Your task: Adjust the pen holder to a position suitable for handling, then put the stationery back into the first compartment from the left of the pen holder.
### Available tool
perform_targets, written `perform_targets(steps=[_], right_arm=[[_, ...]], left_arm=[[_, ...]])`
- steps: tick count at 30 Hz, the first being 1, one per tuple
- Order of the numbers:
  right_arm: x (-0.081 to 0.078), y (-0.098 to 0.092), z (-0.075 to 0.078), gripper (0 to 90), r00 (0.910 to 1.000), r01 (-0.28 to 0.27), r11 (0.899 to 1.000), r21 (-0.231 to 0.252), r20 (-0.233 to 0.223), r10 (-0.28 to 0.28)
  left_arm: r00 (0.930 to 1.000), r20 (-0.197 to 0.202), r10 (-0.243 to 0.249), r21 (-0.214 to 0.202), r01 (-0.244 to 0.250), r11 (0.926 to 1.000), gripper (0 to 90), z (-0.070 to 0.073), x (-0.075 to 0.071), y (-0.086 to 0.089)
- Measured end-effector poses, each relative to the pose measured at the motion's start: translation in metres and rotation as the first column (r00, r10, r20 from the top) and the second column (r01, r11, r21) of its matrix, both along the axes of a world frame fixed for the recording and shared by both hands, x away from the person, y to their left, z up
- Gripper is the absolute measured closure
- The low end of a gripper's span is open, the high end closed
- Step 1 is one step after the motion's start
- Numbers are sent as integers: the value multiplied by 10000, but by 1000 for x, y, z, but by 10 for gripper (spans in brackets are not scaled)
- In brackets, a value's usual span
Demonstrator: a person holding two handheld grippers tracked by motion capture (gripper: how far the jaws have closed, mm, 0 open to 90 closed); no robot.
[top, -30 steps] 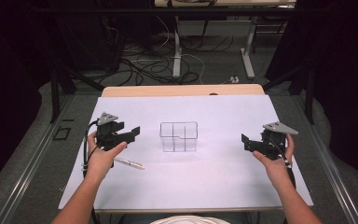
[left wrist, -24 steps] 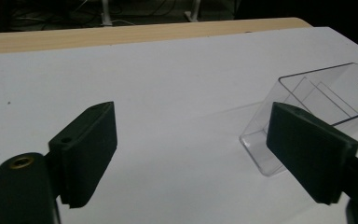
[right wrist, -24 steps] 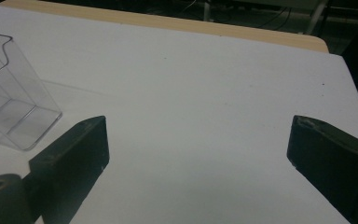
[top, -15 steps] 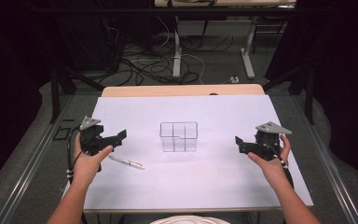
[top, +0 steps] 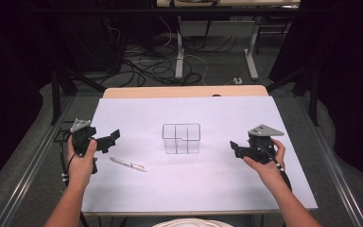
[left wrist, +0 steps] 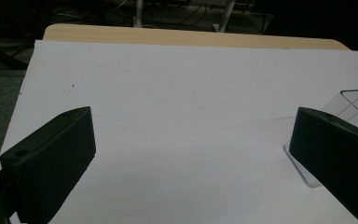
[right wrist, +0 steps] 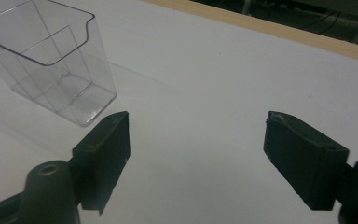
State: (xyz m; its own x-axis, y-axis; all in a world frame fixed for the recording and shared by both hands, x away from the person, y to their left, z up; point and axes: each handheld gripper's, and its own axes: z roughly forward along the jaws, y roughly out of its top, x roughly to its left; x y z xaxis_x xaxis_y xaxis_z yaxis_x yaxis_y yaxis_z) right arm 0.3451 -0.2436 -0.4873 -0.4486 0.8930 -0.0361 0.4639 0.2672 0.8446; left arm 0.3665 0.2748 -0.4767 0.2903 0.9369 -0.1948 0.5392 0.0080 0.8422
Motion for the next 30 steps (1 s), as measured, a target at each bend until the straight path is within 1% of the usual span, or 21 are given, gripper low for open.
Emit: perform_targets(steps=[2,4,6,7,9,12,15,16,17,18,20,22,23,24,25,27,29,30], right_arm=[[0,4,2,256,9996,-245,9996,-129,-144,244],[0,8,2,273,9987,-428,9990,-159,-294,423],[1,12,3,285,9957,-750,9970,-178,-558,740],[2,15,3,292,9950,-822,9964,-218,-579,808],[3,19,3,293,9915,-1168,9928,-262,-615,1150],[3,26,5,292,9890,-1359,9899,-400,-644,1332],[3,33,5,295,9836,-1711,9843,-442,-663,1680],[3,35,6,298,9808,-1858,9814,-485,-689,1823],[3,38,6,298,9779,-1982,9787,-537,-779,1938],[3,41,6,299,9751,-2120,9760,-495,-767,2079],[2,46,7,305,9674,-2439,9679,-604,-847,2385],[2,53,6,308,9630,-2621,9625,-694,-841,2562],[1,56,7,321,9601,-2692,9606,-688,-974,2621],[1,59,7,334,9568,-2798,9578,-649,-1014,2726],[0,63,8,352,9531,-2899,9550,-627,-1100,2821],[0,70,8,388,9420,-3220,9452,-536,-1177,3142],[-2,77,8,406,9358,-3399,9393,-469,-1160,3329],[-3,81,9,412,9303,-3512,9351,-471,-1300,3429]], left_arm=[[10000,30,14,-10,-14,10000,1,0,1,-1],[10000,-18,-50,135,50,9999,1,0,1,-2],[10000,-18,-66,206,67,9998,2,0,1,-3],[10000,15,-97,250,96,9996,2,1,1,-3],[9999,-1,-113,283,113,9995,1,1,1,-3],[9999,18,-141,309,141,9994,1,2,1,-4],[9999,43,-148,336,146,9993,1,3,0,-3],[9998,14,-179,330,178,9993,1,3,-1,-3],[9998,70,-179,357,177,9992,1,3,-1,-3],[9998,55,-176,373,174,9992,1,3,-1,-2],[9998,63,-162,347,160,9993,2,4,-2,-2],[9998,84,-169,376,166,9992,1,4,-2,-1],[9999,68,-152,322,150,9994,1,5,-3,0],[9998,81,-162,307,160,9994,2,5,-3,0],[9998,92,-175,310,172,9994,2,5,-3,1],[9998,83,-165,272,163,9995,1,5,-3,2],[9999,68,-139,294,137,9995,1,5,-3,3],[9999,74,-144,265,142,9995,2,5,-2,3]])
